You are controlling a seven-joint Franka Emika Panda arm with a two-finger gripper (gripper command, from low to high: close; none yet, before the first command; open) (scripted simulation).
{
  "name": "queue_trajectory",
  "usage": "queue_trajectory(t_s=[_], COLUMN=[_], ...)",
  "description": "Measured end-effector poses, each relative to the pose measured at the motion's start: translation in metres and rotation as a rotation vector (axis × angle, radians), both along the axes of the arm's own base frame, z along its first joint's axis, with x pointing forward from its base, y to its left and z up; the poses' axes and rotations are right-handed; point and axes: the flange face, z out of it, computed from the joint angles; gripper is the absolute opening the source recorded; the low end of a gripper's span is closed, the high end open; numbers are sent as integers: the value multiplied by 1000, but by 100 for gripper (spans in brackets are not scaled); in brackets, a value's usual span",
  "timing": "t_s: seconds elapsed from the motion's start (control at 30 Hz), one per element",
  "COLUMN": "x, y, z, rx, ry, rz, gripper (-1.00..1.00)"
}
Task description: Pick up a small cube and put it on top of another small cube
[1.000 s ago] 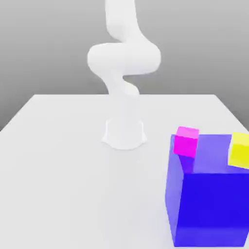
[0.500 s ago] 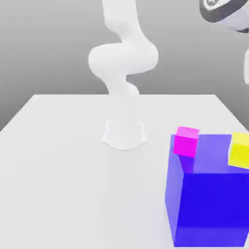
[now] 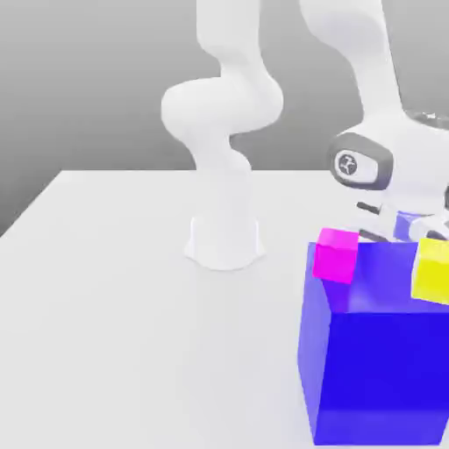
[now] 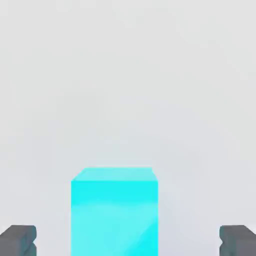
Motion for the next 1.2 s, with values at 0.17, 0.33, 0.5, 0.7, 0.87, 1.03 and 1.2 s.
queue_trajectory(t_s=[0.17, 0.33, 0.5, 0.7, 0.87, 1.03, 1.2], x=[-1, -2, 0, -9, 21, 51, 92], y=[-2, -2, -1, 20, 47, 74, 87], z=[-44, -44, -21, 27, 45, 61, 73], rx=[-2, -4, -1, 5, 17, 27, 25], ry=[0, 1, 1, -20, -24, -26, -20], rz=[1, 2, 0, 17, -192, -417, -680], gripper=[-100, -100, -100, -100, -100, -100, -100])
